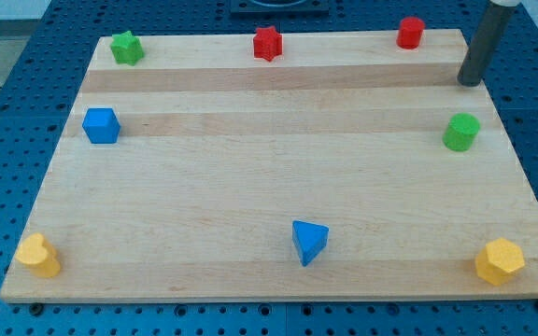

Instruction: Point at red circle

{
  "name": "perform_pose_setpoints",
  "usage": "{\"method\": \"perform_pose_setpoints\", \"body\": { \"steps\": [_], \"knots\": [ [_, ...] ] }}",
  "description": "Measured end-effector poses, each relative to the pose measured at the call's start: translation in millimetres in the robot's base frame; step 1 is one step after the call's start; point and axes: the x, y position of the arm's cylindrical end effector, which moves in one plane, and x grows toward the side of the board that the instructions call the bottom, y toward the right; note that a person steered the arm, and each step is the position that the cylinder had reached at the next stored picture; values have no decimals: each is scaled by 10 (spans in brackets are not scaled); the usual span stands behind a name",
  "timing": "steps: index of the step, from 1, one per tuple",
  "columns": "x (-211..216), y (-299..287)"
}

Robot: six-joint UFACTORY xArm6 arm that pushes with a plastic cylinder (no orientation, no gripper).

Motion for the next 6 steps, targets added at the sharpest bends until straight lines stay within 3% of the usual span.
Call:
{"method": "perform_pose_setpoints", "body": {
  "steps": [2, 4, 6],
  "knots": [
    [-27, -104],
    [-1150, -46],
    [-1060, -307]
  ]
}}
